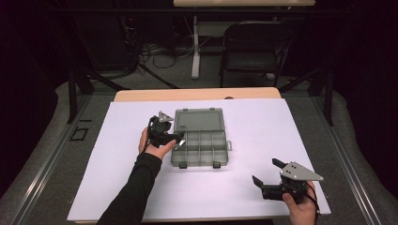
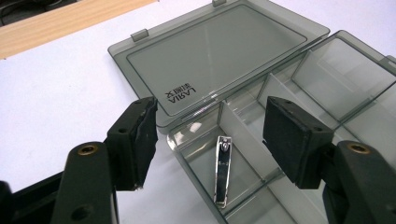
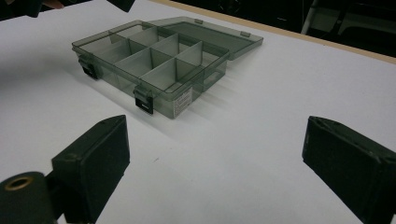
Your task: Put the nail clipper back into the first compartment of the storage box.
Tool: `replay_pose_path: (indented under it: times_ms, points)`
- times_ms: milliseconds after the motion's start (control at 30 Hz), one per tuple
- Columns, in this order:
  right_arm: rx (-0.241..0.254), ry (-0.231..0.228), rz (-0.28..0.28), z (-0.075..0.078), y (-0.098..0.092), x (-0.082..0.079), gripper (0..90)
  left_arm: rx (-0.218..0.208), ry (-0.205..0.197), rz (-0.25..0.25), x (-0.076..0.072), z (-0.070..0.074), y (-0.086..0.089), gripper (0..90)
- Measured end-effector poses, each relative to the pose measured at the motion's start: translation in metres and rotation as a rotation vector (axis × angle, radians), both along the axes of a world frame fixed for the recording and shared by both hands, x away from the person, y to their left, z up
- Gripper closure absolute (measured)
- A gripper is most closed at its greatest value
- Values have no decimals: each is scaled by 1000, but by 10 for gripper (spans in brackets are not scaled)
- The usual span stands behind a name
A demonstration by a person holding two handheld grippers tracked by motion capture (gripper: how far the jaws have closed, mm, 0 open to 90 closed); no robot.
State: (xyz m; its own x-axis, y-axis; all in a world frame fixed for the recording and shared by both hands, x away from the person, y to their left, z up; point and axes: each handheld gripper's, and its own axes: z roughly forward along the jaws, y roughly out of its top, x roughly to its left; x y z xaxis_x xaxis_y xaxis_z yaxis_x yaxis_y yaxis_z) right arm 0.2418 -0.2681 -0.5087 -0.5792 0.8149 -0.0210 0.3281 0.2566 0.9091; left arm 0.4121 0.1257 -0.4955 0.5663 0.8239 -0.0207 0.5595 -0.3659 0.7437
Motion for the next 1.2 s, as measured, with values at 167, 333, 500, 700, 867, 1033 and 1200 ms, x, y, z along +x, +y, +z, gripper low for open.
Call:
replay_pose_path:
  times_ms: [167, 333, 500, 700, 867, 1033, 1200]
  points:
    - [6, -9, 0, -1, 1, 0, 74, -4, 14, 5, -4, 5, 6, 336]
    - [5, -3, 3, -1, 0, 0, 74, -50, -8, -12, -9, 10, 13, 336]
    - [4, -3, 3, -1, 1, 0, 74, -68, -4, -20, -13, 13, 20, 334]
    - [-11, 8, -1, 0, 1, 0, 74, -58, -12, -48, -23, 18, 24, 318]
    - [6, -7, -1, -1, 1, 0, 74, -61, -6, -59, -34, 21, 28, 247]
    - [-4, -2, 0, 0, 1, 0, 74, -103, -11, -71, -46, 25, 35, 219]
    - [1, -11, 0, 0, 2, 0, 74, -128, -20, -101, -58, 31, 42, 164]
